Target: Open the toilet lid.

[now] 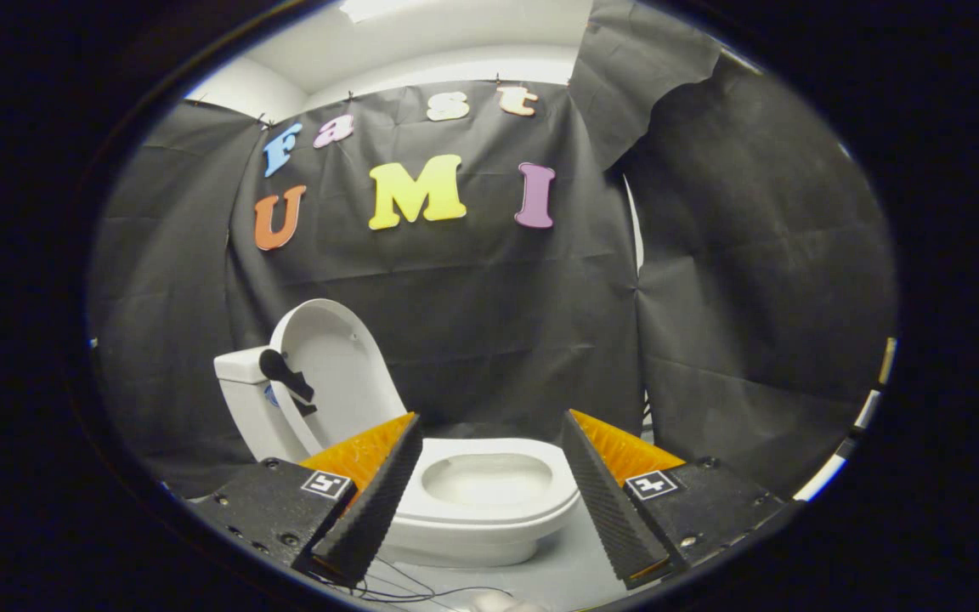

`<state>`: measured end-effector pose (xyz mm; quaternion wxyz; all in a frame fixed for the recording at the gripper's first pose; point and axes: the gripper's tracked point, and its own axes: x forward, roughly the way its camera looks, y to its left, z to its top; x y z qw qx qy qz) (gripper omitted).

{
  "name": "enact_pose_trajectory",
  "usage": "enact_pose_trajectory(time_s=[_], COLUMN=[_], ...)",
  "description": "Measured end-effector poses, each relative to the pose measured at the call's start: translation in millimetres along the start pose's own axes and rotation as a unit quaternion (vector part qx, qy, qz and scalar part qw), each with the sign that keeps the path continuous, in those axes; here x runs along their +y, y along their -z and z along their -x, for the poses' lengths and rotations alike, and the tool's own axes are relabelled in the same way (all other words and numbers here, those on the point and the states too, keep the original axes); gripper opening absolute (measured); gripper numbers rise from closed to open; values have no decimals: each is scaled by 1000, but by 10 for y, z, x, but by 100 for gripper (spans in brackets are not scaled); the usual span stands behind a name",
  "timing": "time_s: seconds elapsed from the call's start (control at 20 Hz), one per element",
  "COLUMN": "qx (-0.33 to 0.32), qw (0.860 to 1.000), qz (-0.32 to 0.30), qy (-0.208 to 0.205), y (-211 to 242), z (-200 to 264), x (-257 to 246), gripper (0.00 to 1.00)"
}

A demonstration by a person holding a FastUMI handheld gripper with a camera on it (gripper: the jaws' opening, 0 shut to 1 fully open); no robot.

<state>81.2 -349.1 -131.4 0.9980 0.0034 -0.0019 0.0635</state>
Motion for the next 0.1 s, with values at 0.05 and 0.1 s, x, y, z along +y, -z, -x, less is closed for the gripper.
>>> enact_pose_trajectory(time_s=[0.05, 0.1], qx=[2, 3], qw=[1000, 1000], qz=[2, 7], qy=[1, 2], y=[8, 10], z=[-8, -9], x=[0, -8], gripper=[100, 100])
